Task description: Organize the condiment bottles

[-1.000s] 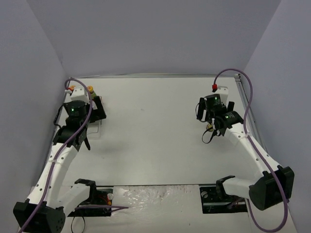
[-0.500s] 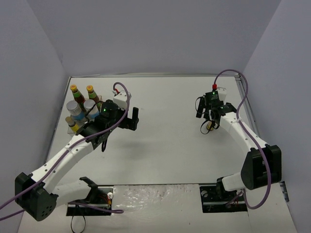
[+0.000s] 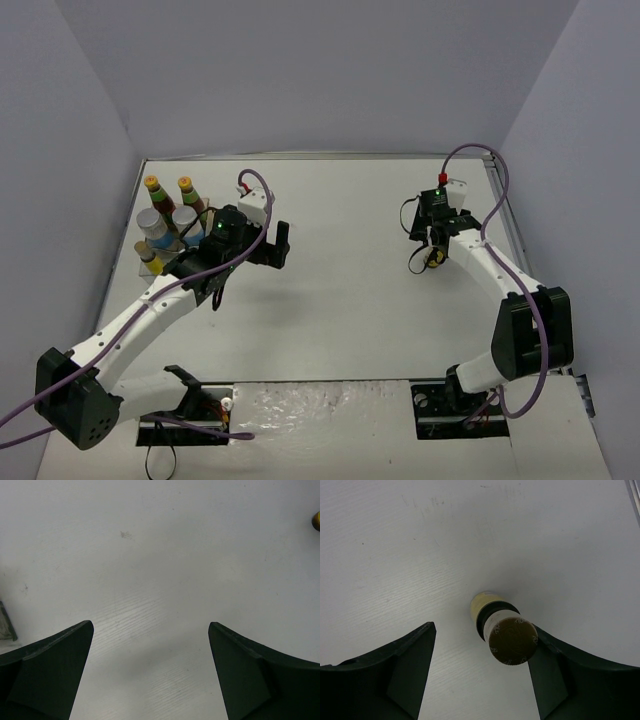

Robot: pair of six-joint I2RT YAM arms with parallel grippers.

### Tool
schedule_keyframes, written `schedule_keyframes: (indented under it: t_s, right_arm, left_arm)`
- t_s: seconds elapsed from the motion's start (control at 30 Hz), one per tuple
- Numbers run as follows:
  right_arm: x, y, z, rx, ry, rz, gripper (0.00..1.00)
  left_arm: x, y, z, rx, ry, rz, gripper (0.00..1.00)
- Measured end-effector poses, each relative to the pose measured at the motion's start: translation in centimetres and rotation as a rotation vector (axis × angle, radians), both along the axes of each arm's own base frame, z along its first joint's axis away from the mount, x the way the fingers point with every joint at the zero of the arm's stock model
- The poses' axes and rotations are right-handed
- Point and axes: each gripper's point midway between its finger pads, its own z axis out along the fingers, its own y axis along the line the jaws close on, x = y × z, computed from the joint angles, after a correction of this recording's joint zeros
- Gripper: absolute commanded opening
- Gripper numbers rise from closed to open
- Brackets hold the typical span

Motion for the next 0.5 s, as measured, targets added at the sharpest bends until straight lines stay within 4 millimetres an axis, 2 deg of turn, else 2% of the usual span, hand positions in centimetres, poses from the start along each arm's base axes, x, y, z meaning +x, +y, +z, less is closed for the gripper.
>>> schedule_keyframes:
  t_s: [0.23, 0.3, 0.4, 0.5]
  right_arm:
    - [-0.07, -0.56, -0.6, -0.029, 0.007, -0.013, 0.35]
    - [0.11, -0.71, -0.63, -0.034, 0.002, -0.017, 0.21]
    - [0.55, -0.67, -0.48, -0.032, -0.014, -0.014, 0.06]
    - [0.66, -0.19, -0.46, -0.04, -0.013, 0.015, 0.0]
  left_arm:
    - [0.07, -0.07, 0.12, -0.001, -0.006, -0.002, 0.97]
    - [0.08, -0.05, 0.12, 0.0, -0.007, -0.003, 0.97]
    - [0.08, -0.04, 0.11, 0.001, -0.007, -0.002, 0.97]
    - [0.08, 0.03, 0.02, 0.004, -0.007, 0.001, 0.97]
